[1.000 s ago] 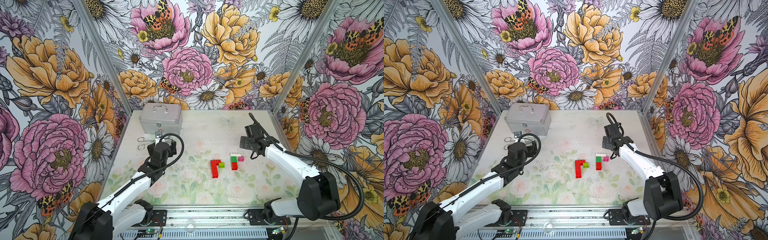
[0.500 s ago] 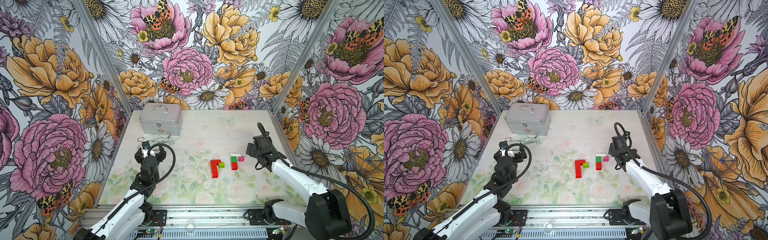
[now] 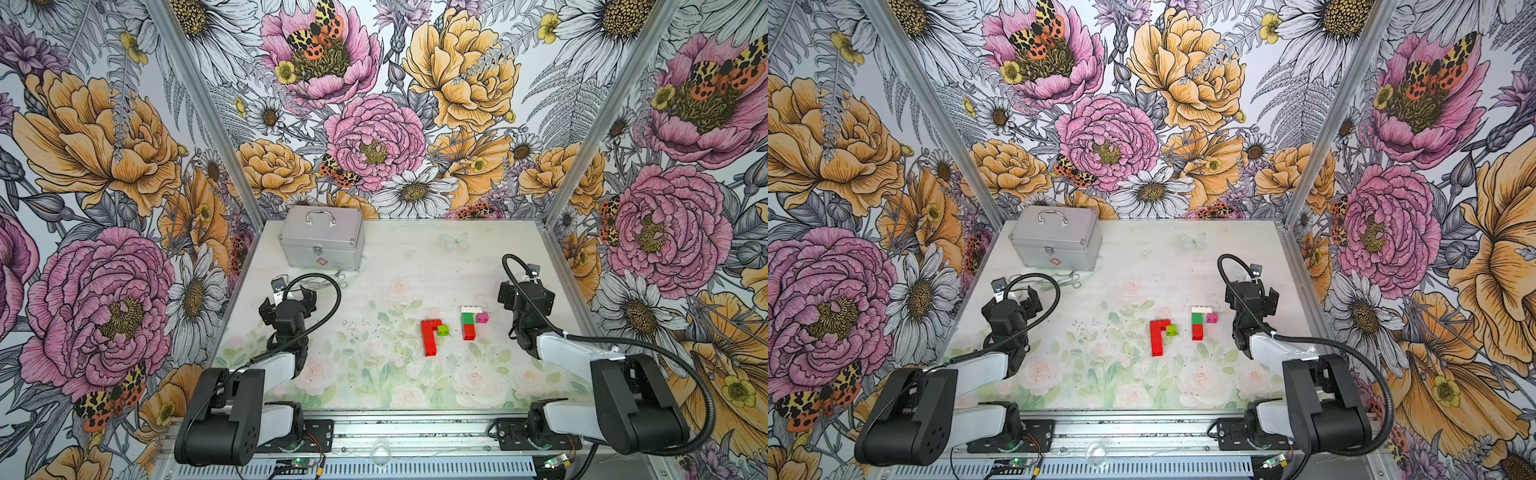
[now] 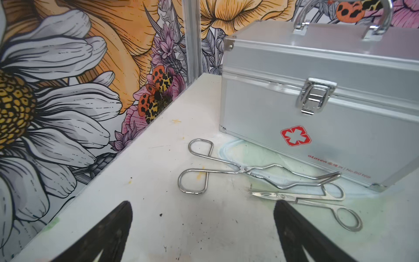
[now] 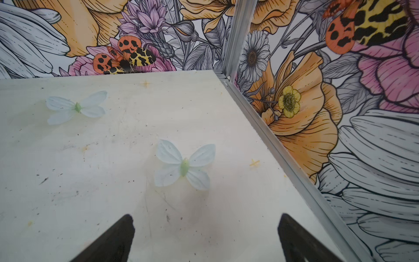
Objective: Assemble the letter r with lego
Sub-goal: Reset both arms
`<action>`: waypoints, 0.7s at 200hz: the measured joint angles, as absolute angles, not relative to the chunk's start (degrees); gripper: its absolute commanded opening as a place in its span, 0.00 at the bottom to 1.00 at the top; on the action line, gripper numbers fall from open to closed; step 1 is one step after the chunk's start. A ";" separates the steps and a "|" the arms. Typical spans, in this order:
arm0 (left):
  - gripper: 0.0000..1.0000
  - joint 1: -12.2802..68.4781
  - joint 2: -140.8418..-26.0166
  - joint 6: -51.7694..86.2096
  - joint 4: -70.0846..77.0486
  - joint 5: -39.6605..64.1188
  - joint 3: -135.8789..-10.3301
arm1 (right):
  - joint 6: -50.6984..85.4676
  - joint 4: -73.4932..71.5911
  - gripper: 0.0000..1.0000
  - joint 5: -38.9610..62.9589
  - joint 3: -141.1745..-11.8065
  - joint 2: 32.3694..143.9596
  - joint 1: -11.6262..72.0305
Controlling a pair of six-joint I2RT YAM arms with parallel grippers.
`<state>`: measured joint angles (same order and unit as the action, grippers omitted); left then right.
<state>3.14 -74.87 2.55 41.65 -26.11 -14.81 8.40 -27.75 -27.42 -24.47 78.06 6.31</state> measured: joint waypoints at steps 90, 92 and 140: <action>0.99 1.10 -88.97 1.50 53.93 -17.82 -19.77 | 6.35 -45.56 1.00 -18.17 -22.20 87.53 1.02; 0.99 1.06 -88.99 1.50 53.95 -17.76 -19.79 | 6.35 -45.67 1.00 -18.06 -22.17 87.53 0.95; 0.99 0.93 -88.99 1.50 54.30 -16.82 -19.90 | 6.35 -47.27 1.00 -16.19 -22.11 87.53 0.67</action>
